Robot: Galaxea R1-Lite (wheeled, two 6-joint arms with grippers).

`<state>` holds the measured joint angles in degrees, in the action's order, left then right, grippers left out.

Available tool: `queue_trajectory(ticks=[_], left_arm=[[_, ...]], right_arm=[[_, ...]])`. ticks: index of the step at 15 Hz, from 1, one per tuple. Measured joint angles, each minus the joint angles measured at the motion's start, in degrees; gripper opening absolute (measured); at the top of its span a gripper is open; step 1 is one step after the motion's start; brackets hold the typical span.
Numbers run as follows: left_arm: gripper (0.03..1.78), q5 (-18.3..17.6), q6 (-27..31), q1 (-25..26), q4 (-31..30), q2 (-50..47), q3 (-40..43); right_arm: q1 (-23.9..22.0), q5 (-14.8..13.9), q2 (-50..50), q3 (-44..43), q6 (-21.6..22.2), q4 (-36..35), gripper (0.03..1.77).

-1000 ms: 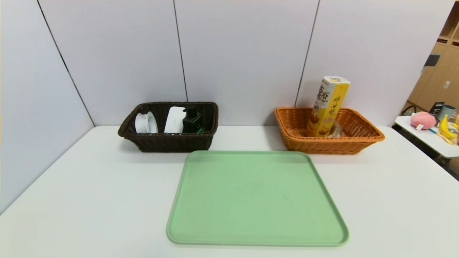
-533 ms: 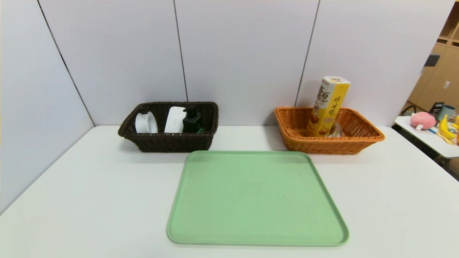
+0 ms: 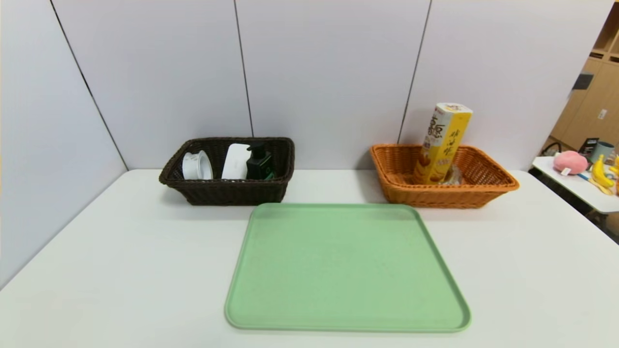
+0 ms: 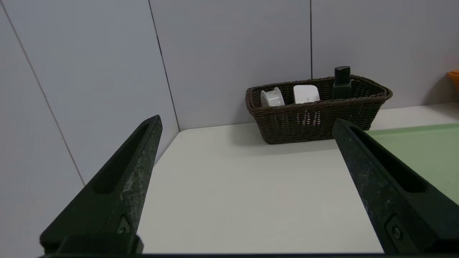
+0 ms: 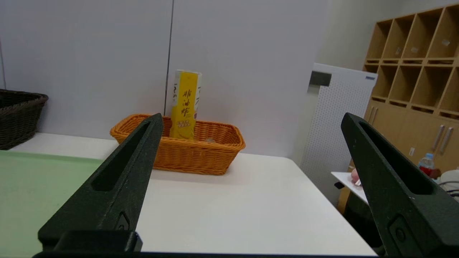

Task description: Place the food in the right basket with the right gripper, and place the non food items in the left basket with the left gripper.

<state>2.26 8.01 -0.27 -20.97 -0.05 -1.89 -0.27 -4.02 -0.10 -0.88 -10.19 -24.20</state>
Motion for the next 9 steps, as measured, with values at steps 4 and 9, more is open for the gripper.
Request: queue_trajectory(ticks=[4,9], left_arm=[[1.69,0.0,-3.5,0.0,10.8,0.0,1.8],[1.69,-2.4,-4.7,0.0,21.4,0.0,1.9]], right_arm=[[0.0,1.1,0.0,0.8,2.5,14.2,1.71],[0.0,4.9,0.0,0.9,6.7,25.2,1.71]])
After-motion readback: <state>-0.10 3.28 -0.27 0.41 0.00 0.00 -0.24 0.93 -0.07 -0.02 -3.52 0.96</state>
